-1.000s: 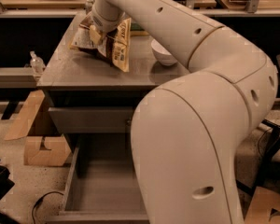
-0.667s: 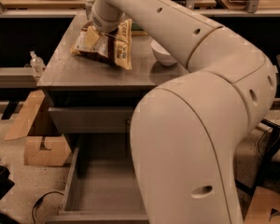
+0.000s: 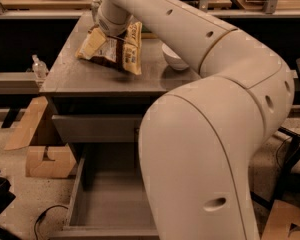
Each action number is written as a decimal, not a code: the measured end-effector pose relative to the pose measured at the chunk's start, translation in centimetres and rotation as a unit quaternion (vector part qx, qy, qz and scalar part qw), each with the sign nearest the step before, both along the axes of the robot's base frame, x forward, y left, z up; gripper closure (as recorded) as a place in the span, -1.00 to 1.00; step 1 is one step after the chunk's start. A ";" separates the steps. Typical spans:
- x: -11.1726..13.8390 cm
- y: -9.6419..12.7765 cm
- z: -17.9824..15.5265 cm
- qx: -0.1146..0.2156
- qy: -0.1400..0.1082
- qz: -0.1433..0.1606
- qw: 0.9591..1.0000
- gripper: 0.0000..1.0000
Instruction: Pick brown chip bag from middle drawer and place on counter
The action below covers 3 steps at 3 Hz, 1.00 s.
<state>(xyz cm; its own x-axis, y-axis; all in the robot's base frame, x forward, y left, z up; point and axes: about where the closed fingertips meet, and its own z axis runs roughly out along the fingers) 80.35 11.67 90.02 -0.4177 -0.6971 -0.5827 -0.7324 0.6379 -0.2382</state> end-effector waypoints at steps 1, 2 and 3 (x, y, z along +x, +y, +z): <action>0.3 -0.4 1.9 -0.017 -0.004 -0.020 1.000 -1.00; -0.1 -2.2 6.2 -0.024 -0.035 -0.070 0.997 -1.00; -2.0 -5.1 10.5 -0.012 -0.076 -0.125 0.989 -1.00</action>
Offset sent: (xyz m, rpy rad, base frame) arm -0.0233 -0.0526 0.1226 -0.0597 -0.1604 -0.2926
